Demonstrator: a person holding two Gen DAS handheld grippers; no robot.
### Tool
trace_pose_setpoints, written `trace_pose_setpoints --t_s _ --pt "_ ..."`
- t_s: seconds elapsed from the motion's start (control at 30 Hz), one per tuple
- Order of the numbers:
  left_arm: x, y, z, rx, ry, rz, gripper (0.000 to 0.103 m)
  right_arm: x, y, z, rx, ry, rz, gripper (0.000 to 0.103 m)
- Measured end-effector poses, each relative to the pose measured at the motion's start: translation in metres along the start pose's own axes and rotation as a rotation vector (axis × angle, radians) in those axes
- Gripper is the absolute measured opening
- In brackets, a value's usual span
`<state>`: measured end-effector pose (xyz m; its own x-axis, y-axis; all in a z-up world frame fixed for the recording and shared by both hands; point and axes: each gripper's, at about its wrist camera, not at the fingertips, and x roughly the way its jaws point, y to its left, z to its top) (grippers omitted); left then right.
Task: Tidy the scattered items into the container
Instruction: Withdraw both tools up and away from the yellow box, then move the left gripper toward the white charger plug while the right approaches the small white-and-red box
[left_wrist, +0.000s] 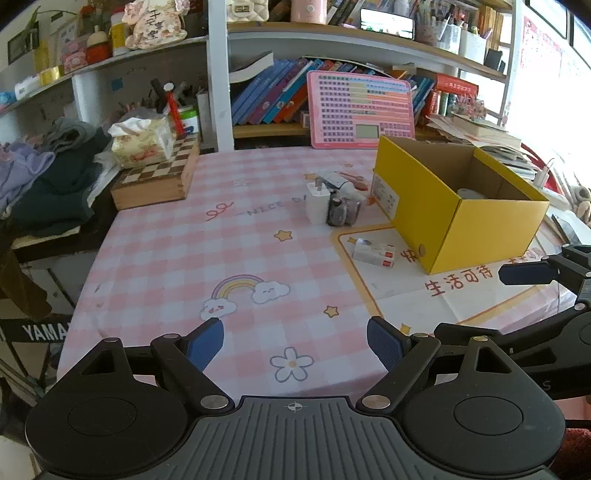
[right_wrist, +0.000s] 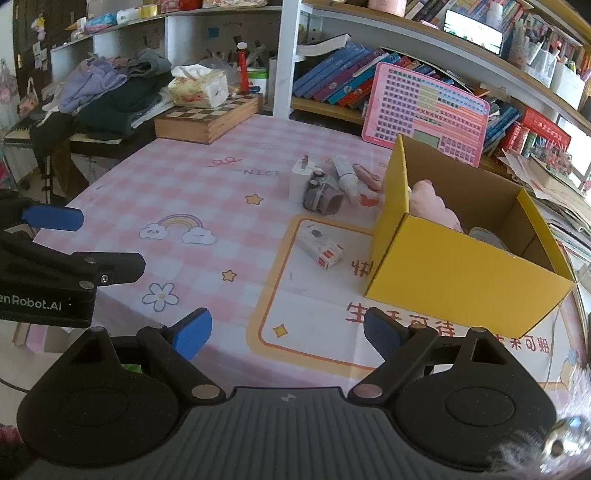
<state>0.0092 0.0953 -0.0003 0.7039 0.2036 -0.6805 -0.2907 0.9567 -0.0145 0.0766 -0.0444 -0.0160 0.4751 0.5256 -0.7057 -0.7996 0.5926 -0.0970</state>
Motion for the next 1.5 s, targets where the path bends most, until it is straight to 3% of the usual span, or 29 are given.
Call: trace_pose_setpoints --t_s 0.3,0.77,1.03,1.27,1.5 --pt "-0.001 0.009 0.001 -0.019 -0.006 0.016 0.087 0.002 0.007 0.006 -0.032 -0.016 0.001 0.089" --pt "0.013 0.011 0.006 -0.024 0.004 0.017 0.087 0.012 0.005 0.011 -0.076 -0.021 -0.079 0.089" --pt "0.025 0.019 0.014 -0.036 -0.007 0.040 0.087 0.019 -0.004 0.024 -0.063 -0.078 -0.099 0.089" --pt "0.040 0.026 0.024 -0.048 0.000 0.052 0.087 0.027 -0.012 0.046 -0.046 -0.121 -0.083 0.083" --pt "0.055 0.038 0.041 -0.061 -0.010 0.080 0.087 0.046 -0.014 0.055 -0.088 -0.084 -0.059 0.072"
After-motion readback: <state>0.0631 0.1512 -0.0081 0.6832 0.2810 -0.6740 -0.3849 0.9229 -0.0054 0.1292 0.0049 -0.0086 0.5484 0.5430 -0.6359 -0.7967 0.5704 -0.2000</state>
